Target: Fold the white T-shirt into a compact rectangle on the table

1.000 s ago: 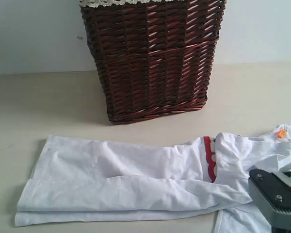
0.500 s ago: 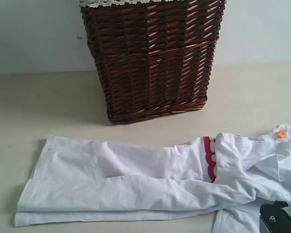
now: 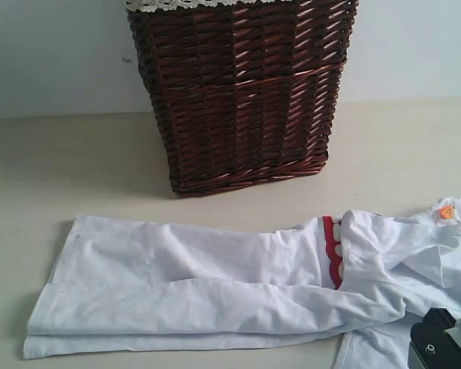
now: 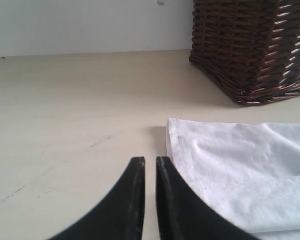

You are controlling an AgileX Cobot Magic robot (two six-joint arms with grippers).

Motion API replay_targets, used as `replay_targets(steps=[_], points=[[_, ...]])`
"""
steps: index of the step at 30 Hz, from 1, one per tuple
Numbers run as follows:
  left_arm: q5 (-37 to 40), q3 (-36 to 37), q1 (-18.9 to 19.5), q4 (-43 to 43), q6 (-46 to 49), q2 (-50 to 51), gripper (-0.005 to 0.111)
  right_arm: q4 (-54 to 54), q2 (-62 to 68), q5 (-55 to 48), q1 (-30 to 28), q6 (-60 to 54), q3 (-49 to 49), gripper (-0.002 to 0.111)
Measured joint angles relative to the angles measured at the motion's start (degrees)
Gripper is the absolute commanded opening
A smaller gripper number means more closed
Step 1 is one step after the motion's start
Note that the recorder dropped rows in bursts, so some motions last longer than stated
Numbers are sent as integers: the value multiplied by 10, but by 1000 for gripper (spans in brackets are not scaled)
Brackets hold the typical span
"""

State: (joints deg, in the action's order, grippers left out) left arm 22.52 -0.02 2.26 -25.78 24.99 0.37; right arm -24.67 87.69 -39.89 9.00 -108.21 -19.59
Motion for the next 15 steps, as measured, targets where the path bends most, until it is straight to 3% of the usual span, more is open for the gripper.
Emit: replay_targets(steps=[8,15], points=[[0,0,0,0,0,0,11,-5,7,16,0,45,-3,2],[0,0,0,0,0,0,11,-9,6,21,0,91,-3,1]])
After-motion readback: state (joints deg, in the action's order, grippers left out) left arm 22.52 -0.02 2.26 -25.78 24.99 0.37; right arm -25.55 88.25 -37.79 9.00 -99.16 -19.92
